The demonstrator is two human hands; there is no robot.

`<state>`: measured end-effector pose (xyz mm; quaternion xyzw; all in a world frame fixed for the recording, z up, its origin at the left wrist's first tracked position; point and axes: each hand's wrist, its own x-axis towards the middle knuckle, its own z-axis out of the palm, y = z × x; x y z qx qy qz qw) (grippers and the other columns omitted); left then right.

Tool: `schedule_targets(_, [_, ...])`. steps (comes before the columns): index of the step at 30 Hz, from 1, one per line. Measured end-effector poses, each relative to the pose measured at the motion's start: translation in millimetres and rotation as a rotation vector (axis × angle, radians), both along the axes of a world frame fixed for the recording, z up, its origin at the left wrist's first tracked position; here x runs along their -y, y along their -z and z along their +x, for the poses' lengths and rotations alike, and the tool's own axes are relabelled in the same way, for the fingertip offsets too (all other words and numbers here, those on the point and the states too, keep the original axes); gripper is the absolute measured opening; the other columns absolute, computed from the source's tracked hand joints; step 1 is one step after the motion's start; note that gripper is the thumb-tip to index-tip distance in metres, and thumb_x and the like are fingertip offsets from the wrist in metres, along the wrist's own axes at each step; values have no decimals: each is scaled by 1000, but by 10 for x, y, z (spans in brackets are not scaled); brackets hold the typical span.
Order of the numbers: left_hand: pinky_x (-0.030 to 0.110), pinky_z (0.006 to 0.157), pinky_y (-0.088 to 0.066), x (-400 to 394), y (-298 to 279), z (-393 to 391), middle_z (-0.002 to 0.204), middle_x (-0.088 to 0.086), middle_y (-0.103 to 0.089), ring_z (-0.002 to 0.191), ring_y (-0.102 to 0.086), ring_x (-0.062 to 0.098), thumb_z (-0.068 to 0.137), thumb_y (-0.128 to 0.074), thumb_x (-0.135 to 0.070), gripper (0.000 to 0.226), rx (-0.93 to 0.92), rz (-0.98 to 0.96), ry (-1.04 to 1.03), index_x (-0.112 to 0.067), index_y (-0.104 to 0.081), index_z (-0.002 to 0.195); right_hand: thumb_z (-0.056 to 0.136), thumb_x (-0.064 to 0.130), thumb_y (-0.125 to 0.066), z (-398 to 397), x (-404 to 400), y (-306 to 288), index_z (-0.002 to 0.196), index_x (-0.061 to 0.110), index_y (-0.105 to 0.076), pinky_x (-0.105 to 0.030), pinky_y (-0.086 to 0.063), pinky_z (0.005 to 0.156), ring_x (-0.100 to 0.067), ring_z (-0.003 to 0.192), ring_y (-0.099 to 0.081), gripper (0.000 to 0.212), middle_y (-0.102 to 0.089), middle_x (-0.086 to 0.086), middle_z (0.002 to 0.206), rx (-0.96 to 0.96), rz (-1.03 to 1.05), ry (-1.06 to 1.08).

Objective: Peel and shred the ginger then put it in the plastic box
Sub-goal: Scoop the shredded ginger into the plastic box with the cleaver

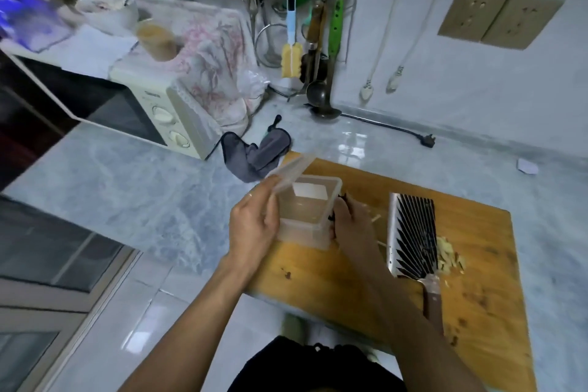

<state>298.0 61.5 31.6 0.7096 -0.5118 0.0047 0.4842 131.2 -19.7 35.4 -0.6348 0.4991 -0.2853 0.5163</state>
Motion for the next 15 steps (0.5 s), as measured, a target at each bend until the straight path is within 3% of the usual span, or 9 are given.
schedule_targets(3, [26, 59, -47, -50, -61, 112, 77, 7, -68, 64, -59, 17, 99, -51, -10, 28, -126, -44, -90, -10, -66, 122, 105, 17, -39, 52, -33, 64, 77, 13, -56, -31, -40, 46, -16, 51, -51, 33, -56, -3, 60, -17, 16, -4])
schedule_targets(5, [25, 57, -42, -48, -20, 222, 66, 0, -57, 60, -51, 11, 100, -52, -9, 16, -222, -67, -144, -11, -68, 101, 105, 17, -38, 47, -39, 85, 79, 14, -58, -29, -43, 46, -14, 52, -54, 33, -59, -2, 63, -31, 24, -3])
schedule_targets(7, [35, 66, -51, 2, 47, 369, 74, 5, -61, 73, -58, 11, 100, -52, -15, 19, -535, -137, -233, -21, -64, 87, 105, 18, -38, 22, -41, 106, 80, 18, -60, -23, -45, 47, -7, 53, -57, 33, -62, 4, 64, -43, 8, 11])
schedule_targets(9, [43, 76, -57, 55, 72, 515, 87, 3, -70, 86, -67, 23, 98, -52, -12, 23, -944, -266, -393, -25, -67, 87, 105, 16, -38, -8, -32, 110, 74, 21, -56, -16, -41, 46, 0, 48, -51, 36, -56, 9, 58, -33, 10, 45])
schedule_targets(12, [30, 55, -56, 41, 166, 737, 74, 2, -69, 67, -67, 18, 97, -53, 0, 19, -1395, -343, -557, -13, -60, 84, 106, 15, -38, -24, -5, 71, 72, 17, -52, -12, -38, 45, 0, 45, -46, 37, -52, 5, 58, -7, 27, 47])
schedule_targets(15, [28, 51, -56, -51, 367, 922, 92, 10, -65, 82, -69, 19, 101, -45, -5, 15, -1703, -375, -521, -10, -56, 93, 106, 17, -37, 56, 19, 100, 77, 9, -54, -19, -43, 49, -6, 49, -48, 35, -54, -4, 62, 0, 30, 33])
